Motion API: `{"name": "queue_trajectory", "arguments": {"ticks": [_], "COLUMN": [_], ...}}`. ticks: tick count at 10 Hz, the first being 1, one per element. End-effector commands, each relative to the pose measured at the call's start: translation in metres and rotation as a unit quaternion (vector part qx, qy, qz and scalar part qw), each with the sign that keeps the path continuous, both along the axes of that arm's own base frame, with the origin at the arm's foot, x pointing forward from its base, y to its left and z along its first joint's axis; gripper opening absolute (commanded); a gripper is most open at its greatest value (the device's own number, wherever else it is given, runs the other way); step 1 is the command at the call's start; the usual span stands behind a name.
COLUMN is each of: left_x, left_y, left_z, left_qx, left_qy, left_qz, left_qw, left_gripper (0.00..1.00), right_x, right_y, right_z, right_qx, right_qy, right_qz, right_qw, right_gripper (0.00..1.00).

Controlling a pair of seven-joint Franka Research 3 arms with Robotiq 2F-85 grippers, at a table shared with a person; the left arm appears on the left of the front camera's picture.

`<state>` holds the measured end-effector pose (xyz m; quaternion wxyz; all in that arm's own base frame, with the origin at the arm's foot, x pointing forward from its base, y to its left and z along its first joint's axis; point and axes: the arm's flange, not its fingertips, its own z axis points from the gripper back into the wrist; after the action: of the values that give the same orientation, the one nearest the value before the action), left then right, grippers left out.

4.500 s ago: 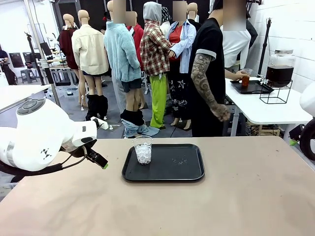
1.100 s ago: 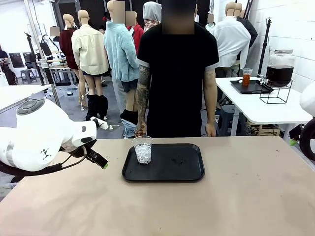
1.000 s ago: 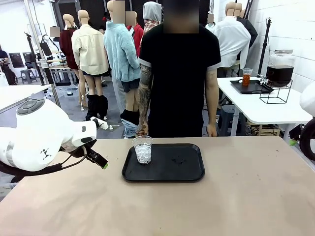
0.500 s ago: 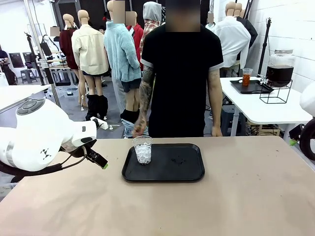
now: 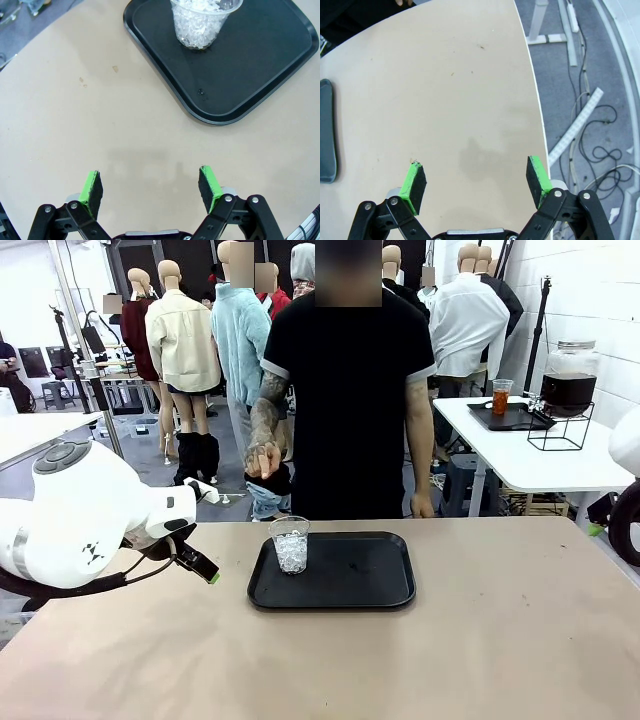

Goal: Pour the drink into the iced cup.
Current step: Pick up the iced cup indicated by the human and present it to them.

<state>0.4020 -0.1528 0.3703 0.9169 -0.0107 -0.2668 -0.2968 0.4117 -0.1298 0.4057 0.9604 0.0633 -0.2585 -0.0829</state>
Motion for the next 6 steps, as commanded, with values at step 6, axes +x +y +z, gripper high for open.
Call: {"name": "queue_trajectory", "arguments": {"ticks": [6], "left_x": [0.0003], "left_y": [0.0019], "left_z": [0.0008], "left_qx": [-0.002], "left_qy": [0.0], "left_qz": [0.002], "left_qw": [1.0], "left_gripper": [1.0], "right_x": [-0.0023], "right_y": [0.0047], "right_z": [-0.0003], "right_qx": [-0.003], "right_qy": [-0.003], "right_qz": [-0.011], "right_qw": [1.0], "right_gripper": [1.0]}}
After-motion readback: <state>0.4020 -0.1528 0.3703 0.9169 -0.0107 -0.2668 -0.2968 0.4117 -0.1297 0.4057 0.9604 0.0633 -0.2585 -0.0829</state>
